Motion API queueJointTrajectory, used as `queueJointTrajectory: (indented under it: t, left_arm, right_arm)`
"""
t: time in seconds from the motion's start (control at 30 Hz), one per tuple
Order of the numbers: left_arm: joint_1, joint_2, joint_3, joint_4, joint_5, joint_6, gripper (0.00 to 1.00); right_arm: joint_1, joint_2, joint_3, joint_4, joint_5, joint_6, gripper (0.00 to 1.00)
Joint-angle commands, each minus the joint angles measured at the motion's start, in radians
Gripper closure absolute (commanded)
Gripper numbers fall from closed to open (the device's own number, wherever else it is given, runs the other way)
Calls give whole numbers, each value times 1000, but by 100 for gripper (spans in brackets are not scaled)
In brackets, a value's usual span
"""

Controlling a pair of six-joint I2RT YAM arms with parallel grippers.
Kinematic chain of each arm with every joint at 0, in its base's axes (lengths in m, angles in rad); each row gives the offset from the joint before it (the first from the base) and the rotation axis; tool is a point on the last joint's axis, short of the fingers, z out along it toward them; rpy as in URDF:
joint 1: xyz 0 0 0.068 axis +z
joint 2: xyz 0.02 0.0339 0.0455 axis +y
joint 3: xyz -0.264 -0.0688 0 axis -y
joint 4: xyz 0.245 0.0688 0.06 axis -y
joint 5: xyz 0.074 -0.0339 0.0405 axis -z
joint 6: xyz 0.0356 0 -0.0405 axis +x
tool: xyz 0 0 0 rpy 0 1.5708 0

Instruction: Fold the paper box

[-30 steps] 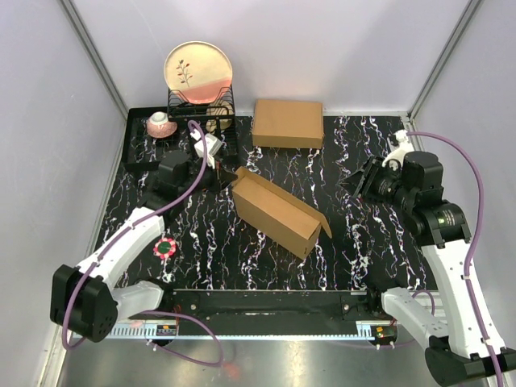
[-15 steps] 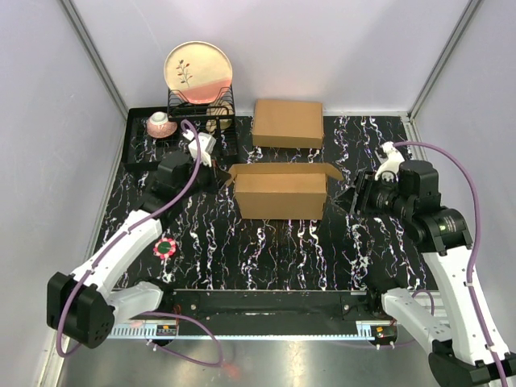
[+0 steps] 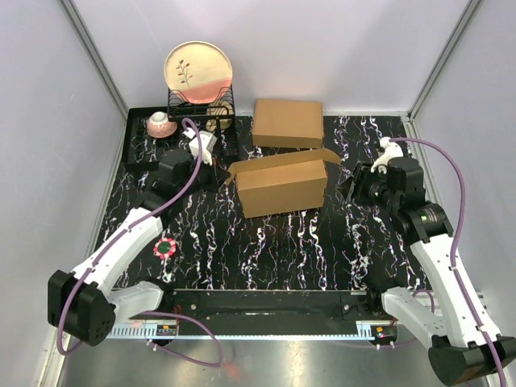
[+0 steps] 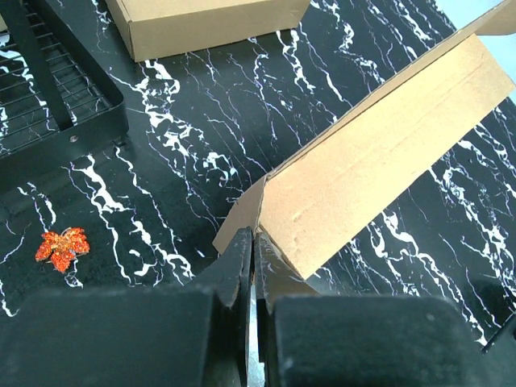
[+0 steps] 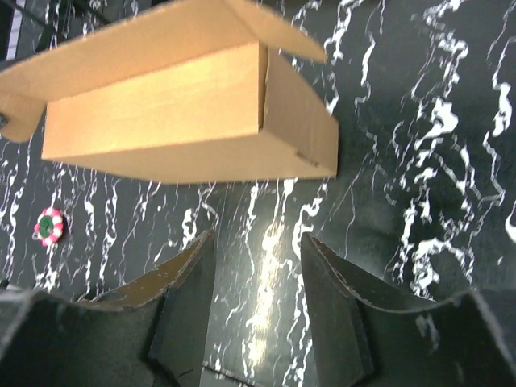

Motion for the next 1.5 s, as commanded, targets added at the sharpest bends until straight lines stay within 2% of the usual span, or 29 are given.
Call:
queueJointTrajectory:
  t: [0.0, 0.2, 0.4, 0.63, 1.13, 1.27, 1.47]
  left_arm:
    - [-6, 35, 65, -15, 1, 24, 100]
    - [-17, 82, 117, -17, -6, 44, 100]
    - [-29, 118, 152, -38, -22, 69, 100]
    - [-32, 124, 154, -43, -25, 81, 100]
    - [-37, 124, 149, -43, -28, 100, 100]
    - [-41, 122, 147, -43, -29, 106, 100]
    - [-46, 122, 149, -49, -40, 116, 100]
  right_arm:
    - [7, 19, -12, 223, 97, -64, 47]
    - [5, 108, 6, 350, 139, -156, 46]
    - [5, 218, 58, 332, 108, -191, 46]
    - [7, 209, 16, 352, 146, -199, 47]
    - [7, 318, 58, 365, 128, -209, 52]
    - [7, 333, 62, 373, 114, -197, 55]
    - [7, 317, 42, 404, 90, -166, 73]
